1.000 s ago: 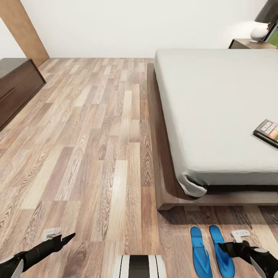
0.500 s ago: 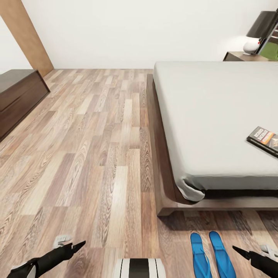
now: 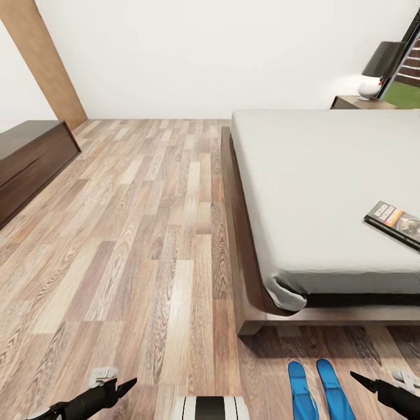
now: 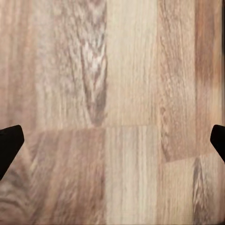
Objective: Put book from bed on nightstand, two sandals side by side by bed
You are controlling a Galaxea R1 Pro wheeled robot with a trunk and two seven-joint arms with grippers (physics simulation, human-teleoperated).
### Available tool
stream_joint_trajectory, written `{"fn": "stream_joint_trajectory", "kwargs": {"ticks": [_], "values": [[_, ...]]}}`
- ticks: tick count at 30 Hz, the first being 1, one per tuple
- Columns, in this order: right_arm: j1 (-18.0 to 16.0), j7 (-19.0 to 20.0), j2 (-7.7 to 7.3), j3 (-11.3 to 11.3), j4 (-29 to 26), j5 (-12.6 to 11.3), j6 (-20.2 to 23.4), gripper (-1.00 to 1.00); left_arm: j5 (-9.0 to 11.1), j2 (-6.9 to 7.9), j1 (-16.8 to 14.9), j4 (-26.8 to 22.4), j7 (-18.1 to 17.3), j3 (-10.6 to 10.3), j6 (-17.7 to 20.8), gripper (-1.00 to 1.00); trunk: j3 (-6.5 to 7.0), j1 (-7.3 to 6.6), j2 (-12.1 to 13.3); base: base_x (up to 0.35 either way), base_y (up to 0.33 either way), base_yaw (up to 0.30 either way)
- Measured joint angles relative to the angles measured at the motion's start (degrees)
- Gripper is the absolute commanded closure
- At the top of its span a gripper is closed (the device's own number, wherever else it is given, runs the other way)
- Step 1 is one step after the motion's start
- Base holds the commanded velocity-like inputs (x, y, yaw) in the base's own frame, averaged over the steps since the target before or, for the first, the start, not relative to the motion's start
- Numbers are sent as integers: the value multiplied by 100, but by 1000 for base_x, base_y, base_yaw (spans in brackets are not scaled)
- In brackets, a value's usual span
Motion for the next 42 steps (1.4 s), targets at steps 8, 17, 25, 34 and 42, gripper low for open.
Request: {"fn": "stream_joint_trajectory", "kwargs": {"ticks": [8,17,25,34,42], "values": [[3,-9,15,0,2,-1,-13,-100,10,17,-6,-1,-12,14,-3,-100,177,-21,11,0,0,0],[3,-11,18,0,0,-1,-17,-100,13,43,-4,-1,-9,15,-2,-100,377,-44,23,0,0,0],[3,-12,18,0,0,-1,-22,-100,13,44,-3,-1,-8,15,-2,-100,554,-64,34,0,0,0],[1,-11,18,2,0,-1,-23,-100,12,44,-2,-1,-8,14,-8,-100,710,-82,43,0,0,0],[1,6,18,2,4,-1,-23,-100,12,35,-2,-1,-9,12,-8,-100,710,-82,43,0,0,0]]}}
